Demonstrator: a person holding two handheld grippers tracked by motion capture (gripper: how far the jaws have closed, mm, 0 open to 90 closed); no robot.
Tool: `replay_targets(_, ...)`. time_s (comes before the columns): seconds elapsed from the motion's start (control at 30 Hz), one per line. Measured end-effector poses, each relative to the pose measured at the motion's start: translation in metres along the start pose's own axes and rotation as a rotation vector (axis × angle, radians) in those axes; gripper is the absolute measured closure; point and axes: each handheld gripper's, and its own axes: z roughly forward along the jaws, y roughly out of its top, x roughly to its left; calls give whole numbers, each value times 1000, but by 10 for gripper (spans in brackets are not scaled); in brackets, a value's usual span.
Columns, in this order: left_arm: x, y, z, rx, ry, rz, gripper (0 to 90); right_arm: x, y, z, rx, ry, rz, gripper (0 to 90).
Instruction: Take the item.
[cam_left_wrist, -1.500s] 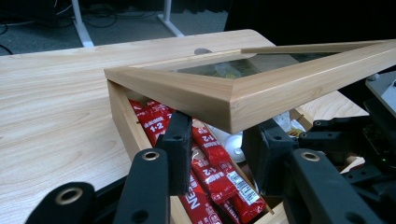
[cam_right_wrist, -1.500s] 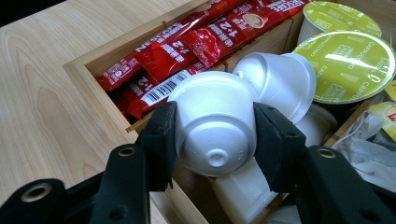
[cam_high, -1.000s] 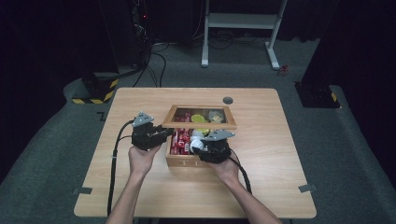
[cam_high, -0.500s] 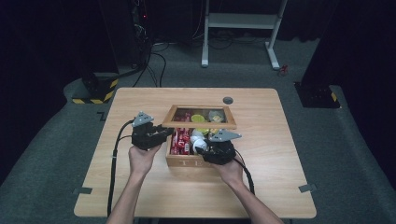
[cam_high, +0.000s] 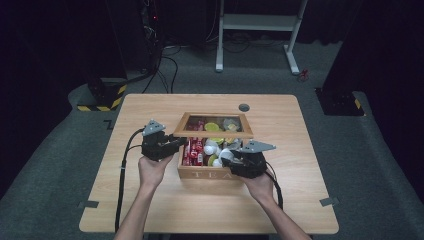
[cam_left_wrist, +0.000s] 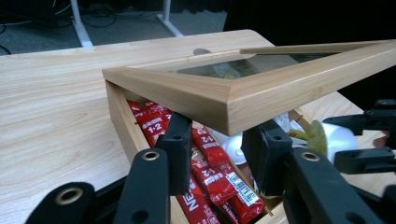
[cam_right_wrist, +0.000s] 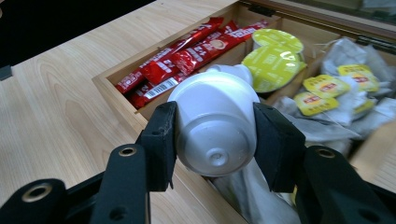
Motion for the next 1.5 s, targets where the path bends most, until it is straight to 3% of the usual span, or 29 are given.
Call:
replay_targets(0.33, -1, 0, 0, 3, 1, 1, 632, -19, -8, -30, -20, -45, 26, 529)
replay_targets(0.83, -1, 0, -1, 3, 5, 7, 632, -70, -35, -72, -45, -198, 136, 527)
replay_targets(1.2, -2, -1, -1, -2, 6, 12, 632, -102, -66, -83, -20, -314, 209, 523)
replay_targets(1.5, -3, -2, -2, -3, 5, 7, 632, -116, -83, -79, 7, -353, 253, 518)
